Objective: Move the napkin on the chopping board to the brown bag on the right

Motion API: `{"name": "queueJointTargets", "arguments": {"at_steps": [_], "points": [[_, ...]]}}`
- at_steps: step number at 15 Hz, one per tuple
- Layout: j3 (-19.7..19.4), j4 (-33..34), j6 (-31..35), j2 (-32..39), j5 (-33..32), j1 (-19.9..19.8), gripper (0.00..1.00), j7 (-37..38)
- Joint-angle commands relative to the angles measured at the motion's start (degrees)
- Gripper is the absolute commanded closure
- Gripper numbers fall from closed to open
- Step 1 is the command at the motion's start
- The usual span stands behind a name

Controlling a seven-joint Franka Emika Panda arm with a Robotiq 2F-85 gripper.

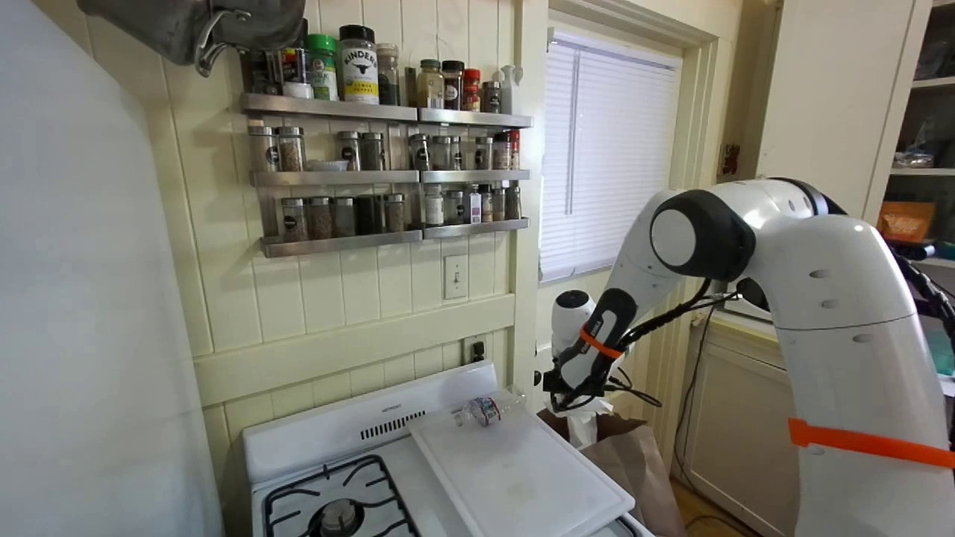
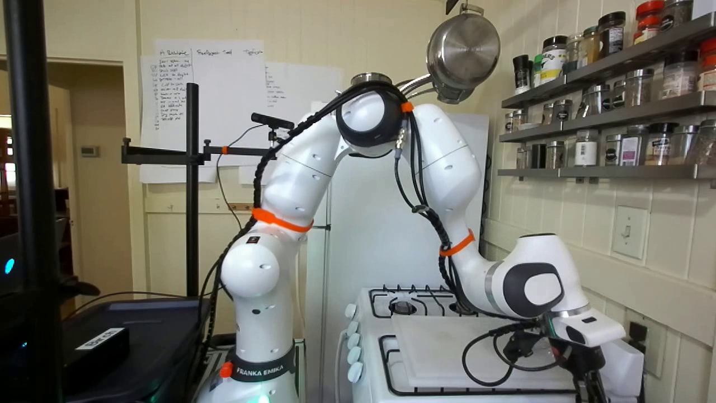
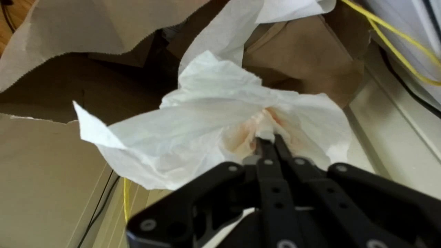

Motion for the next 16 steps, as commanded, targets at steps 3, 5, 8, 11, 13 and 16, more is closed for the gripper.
{"name": "queueJointTargets", "arguments": {"at_steps": [3,5,8,11,13,16], "points": [[-4.3,3.3,0.7,5.9,8.4,3.6,0.64,-5.9],[-5.5,3.9,0.9,6.8,10.0,4.6,0.51,-7.0],[-6.5,4.7,0.8,7.7,12.4,5.5,0.27,-8.4],[-6.8,4.7,0.3,7.0,14.7,6.1,0.05,-9.3],[-6.8,4.5,-0.8,5.2,16.2,6.6,0.00,-9.9],[-9.0,4.5,-2.6,2.3,16.5,9.1,0.00,-8.5]]}}
